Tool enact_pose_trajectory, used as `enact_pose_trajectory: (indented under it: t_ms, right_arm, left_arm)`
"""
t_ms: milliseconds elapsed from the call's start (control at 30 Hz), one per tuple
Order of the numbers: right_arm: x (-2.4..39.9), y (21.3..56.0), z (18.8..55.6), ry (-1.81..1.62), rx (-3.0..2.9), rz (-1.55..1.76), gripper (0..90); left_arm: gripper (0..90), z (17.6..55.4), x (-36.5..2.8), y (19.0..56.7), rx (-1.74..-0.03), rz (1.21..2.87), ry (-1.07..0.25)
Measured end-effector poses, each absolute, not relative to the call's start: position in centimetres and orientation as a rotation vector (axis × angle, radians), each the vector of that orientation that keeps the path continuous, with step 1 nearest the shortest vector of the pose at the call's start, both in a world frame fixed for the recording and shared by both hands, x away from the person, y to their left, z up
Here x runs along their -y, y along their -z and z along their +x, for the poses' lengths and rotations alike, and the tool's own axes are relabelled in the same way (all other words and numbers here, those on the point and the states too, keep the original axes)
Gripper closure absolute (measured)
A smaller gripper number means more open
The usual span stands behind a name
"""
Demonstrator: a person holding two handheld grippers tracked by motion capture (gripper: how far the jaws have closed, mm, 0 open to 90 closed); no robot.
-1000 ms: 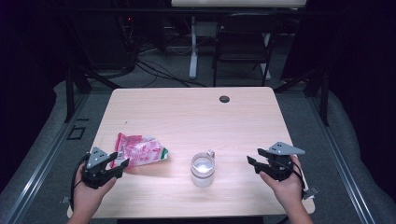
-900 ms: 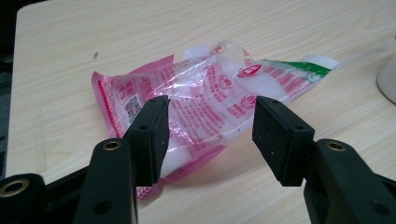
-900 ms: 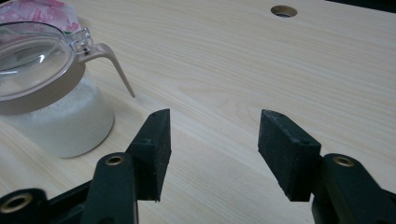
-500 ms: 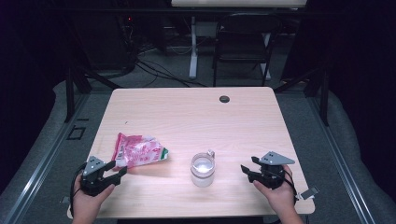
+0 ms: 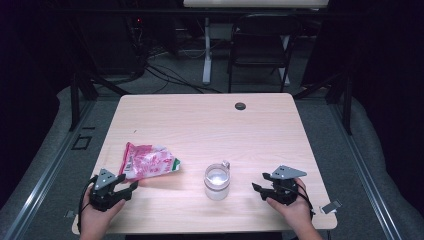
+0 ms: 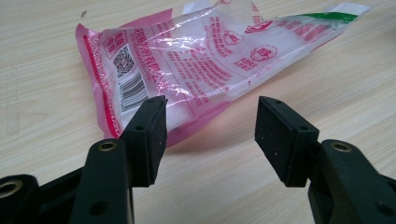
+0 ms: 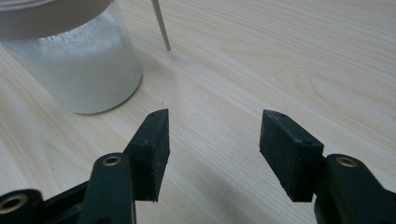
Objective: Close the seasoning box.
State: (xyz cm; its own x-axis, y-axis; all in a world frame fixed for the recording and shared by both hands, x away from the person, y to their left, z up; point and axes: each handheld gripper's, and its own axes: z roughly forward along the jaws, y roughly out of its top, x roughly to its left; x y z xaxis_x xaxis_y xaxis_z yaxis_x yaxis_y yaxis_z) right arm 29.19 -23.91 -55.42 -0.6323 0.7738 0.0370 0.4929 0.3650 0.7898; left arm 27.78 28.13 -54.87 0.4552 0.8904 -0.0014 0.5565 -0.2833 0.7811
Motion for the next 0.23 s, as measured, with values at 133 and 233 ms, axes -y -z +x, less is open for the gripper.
enact_pose_trajectory:
  t_ms: [133, 233]
  right_arm:
    - [24.02, 55.60, 29.30, -1.149, -2.289, 1.129, 42.2]
    - [24.02, 55.61, 29.32, -1.157, -2.275, 1.126, 40.1]
  left_arm:
    - [43.0, 27.84, -27.89, 54.97, -1.201, 1.987, -0.578]
    - [42.8, 27.87, -27.80, 55.02, -1.198, 1.995, -0.577]
